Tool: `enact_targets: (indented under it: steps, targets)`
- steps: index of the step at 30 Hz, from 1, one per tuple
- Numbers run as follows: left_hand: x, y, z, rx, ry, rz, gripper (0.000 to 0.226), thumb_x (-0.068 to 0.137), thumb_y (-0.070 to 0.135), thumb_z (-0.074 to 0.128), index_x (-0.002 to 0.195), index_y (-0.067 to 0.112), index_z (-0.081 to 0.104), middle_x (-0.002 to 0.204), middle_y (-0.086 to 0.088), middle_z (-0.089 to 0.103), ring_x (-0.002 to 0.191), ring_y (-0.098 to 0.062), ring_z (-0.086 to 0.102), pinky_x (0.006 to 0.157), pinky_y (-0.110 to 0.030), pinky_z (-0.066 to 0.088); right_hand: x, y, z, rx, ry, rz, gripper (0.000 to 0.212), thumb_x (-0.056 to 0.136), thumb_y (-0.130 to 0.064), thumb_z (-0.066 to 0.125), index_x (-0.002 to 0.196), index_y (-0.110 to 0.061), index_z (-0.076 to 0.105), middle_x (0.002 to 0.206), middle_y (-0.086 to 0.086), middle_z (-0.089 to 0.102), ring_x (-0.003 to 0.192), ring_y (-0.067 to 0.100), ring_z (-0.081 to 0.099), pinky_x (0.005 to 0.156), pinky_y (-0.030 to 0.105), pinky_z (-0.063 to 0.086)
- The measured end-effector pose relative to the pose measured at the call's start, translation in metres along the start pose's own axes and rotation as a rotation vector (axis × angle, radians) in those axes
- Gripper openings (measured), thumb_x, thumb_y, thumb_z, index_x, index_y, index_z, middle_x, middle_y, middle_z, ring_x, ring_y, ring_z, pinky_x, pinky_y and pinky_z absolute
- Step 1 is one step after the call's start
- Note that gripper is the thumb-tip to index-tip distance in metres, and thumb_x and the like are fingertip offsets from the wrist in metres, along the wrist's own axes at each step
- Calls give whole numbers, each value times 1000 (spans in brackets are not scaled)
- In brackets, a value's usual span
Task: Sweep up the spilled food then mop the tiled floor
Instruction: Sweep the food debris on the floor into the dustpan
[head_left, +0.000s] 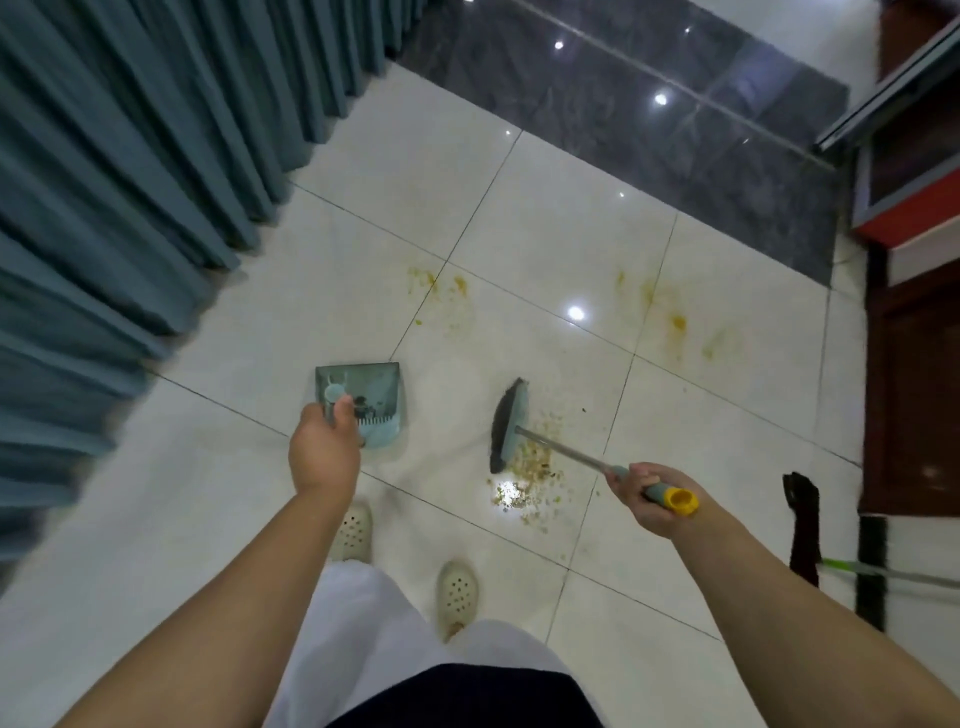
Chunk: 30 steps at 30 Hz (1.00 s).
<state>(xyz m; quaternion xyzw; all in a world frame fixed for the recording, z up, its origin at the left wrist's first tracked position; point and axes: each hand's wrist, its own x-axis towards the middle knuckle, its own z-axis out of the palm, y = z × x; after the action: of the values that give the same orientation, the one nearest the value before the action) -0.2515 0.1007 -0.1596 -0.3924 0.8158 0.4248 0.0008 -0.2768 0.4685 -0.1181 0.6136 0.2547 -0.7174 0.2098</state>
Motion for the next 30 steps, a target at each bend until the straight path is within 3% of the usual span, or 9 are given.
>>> enact_targets:
  steps: [5,11,20,22,26,30]
  targets:
    - [52,7,-27,7,-72,12,49,97,43,39,91,-3,54,88,-21,65,81,-34,60,68,-37,44,-10,24,48,1,-44,-25,47,99,-7,35,144,1,25,84,19,46,24,10,39,28,12,37]
    - [102,18,-54,23,-117,14,49,97,45,40,90,-2,54,87,-19,64,79,-32,59,66,-35,43,-7,68,109,-13,-151,41,41,96,-2,34,136,0,32,83,22,51,27,10,39,29,12,38]
    - [142,40,-52,88,-118,107,41,98,42,39,87,4,51,82,-13,62,73,-27,54,63,-32,39,17,113,184,-1,-180,91,14,96,1,35,102,8,45,89,24,48,23,12,36,26,15,36]
    - [146,49,-45,109,-116,138,36,98,40,40,85,8,48,80,-12,58,72,-26,52,63,-31,39,20,104,184,13,-159,78,14,96,1,35,105,8,45,90,25,47,23,12,36,26,15,37]
    - [146,73,-27,138,-134,148,36,97,41,41,89,7,51,80,-11,56,75,-27,55,67,-35,47,26,68,164,71,-99,60,39,96,0,36,135,-2,34,92,23,45,24,13,37,27,14,37]
    - [138,103,-2,116,-143,123,42,98,40,39,96,1,54,85,-15,59,82,-31,59,75,-42,53,27,22,136,129,-56,56,46,96,-1,37,141,2,30,89,21,46,24,13,37,27,15,37]
